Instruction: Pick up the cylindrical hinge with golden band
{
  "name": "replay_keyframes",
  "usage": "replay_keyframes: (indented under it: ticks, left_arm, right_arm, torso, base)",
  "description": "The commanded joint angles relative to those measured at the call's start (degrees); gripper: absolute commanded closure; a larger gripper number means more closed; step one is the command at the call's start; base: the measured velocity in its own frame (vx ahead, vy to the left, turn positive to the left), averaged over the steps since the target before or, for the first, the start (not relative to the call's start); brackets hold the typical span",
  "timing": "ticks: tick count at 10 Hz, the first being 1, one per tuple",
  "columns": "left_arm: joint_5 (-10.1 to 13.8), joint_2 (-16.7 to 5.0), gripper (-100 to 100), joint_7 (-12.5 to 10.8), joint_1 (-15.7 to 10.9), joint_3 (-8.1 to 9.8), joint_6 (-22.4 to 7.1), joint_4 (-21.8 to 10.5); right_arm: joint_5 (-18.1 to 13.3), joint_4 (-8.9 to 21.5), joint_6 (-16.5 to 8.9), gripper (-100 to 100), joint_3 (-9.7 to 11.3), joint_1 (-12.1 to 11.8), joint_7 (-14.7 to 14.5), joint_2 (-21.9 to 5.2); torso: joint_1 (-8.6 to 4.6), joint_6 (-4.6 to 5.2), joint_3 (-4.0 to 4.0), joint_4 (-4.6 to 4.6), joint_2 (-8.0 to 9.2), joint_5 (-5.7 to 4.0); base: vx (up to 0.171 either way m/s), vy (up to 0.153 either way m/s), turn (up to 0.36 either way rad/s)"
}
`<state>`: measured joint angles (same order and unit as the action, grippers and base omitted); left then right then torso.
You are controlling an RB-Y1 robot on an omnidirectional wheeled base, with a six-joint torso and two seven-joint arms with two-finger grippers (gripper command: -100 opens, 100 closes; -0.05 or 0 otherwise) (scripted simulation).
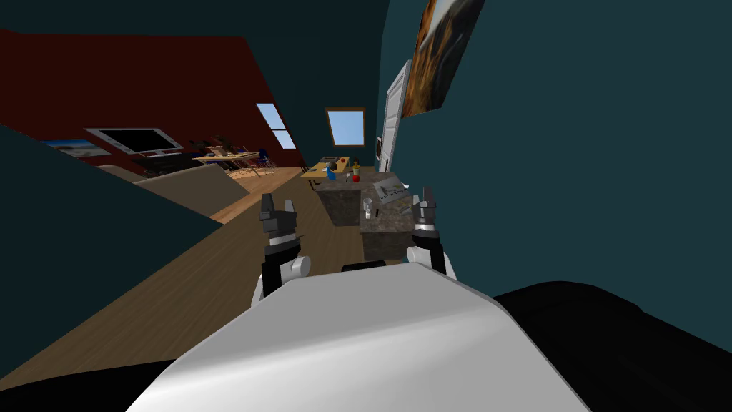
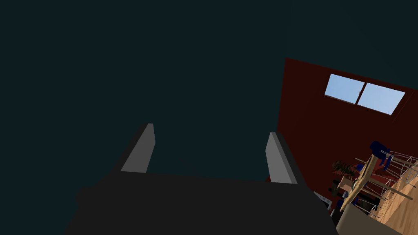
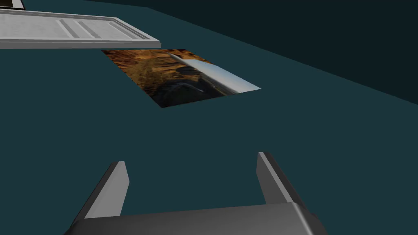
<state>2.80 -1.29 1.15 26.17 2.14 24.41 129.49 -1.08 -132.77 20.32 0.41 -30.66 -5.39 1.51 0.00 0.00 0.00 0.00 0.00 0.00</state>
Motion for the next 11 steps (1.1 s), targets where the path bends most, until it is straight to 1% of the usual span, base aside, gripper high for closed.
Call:
replay_keyframes:
  ticks: [1,3,5,8,9,11]
  left_arm:
    - [0.0,0.0,0,0.0,0.0,0.0,0.0,0.0]
    - [0.0,0.0,0,0.0,-0.01,0.0,0.0,0.0]
    - [0.0,0.01,0,0.0,-0.02,-0.01,0.0,0.0]
    - [0.0,0.01,0,0.0,-0.03,-0.01,-0.01,-0.01]
    - [0.0,0.01,0,0.0,-0.03,-0.01,-0.01,-0.01]
    - [0.0,0.01,0,0.0,-0.03,-0.01,-0.01,-0.01]
  right_arm:
    - [-0.52,0.0,0.22,-100,0.52,-0.18,0.21,-1.74]
    - [-1.7,0.11,0.77,-100,1.76,-0.6,0.62,-4.57]
    - [-3.4,0.54,1.63,-100,3.66,-1.18,1.12,-7.63]
    - [-6.61,2.21,3.33,-100,7.45,-2.12,1.82,-12.61]
    - [-7.79,3.09,3.99,-100,8.91,-2.4,2.01,-14.21]
    - [-10.25,5.39,5.41,-100,11.74,-2.89,2.25,-18.33]
  torso:
    - [0.0,0.0,0.0,0.0,0.0,0.0]
    - [0.09,-0.01,0.15,0.05,0.27,0.02]
    - [0.17,-0.01,0.33,0.12,0.57,0.04]
    - [0.18,-0.01,0.48,0.19,0.82,0.04]
    - [0.23,-0.02,0.45,0.18,0.78,0.05]
    - [0.22,-0.01,0.46,0.18,0.77,0.05]
  base:
    - [-0.033,0.009,0.034]
    - [-0.11,0.036,0.05]
    - [-0.167,0.044,0.077]
    - [-0.205,0.05,0.123]
    - [-0.21,0.059,0.137]
    - [-0.179,0.082,0.171]
